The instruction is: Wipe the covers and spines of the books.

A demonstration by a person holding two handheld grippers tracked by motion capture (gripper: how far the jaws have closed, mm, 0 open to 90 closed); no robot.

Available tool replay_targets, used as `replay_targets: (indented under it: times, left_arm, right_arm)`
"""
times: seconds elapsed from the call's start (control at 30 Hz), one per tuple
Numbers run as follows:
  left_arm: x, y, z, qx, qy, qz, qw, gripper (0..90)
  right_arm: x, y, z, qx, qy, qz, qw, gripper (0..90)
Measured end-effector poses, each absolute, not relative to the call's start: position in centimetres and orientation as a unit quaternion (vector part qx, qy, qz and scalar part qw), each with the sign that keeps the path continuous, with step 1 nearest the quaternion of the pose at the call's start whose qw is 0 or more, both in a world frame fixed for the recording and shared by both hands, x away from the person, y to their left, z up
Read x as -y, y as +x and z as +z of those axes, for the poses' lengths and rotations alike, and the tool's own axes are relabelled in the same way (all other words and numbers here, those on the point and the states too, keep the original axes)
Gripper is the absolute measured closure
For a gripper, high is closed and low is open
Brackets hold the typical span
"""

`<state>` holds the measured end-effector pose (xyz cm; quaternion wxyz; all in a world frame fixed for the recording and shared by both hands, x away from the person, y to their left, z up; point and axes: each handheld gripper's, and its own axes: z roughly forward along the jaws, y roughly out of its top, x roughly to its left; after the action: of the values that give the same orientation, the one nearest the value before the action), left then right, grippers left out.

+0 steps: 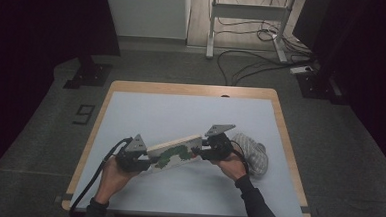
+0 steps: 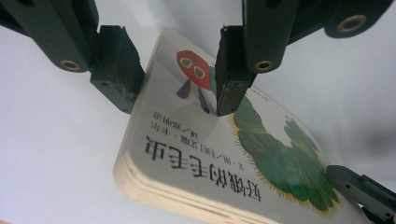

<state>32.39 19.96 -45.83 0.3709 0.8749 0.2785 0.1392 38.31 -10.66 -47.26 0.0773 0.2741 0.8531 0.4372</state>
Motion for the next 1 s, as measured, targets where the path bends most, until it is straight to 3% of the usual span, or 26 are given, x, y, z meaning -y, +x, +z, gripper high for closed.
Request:
replay_targets:
  times: [0.6,0.83,1.0]
  left_arm:
    - [-20.0,33.8,-45.8,-0.302,0.863,0.172,0.366,60.1]
    - [-20.4,33.7,-45.5,-0.305,0.857,0.174,0.376,53.3]
    - [-21.3,33.5,-44.9,-0.313,0.849,0.174,0.388,57.8]
  right_arm:
    - [9.8,39.4,-46.9,-0.853,0.268,0.434,0.114,52.2]
    - [9.9,39.7,-47.5,-0.848,0.274,0.440,0.105,52.8]
    - [9.8,39.8,-47.5,-0.849,0.275,0.438,0.109,53.7]
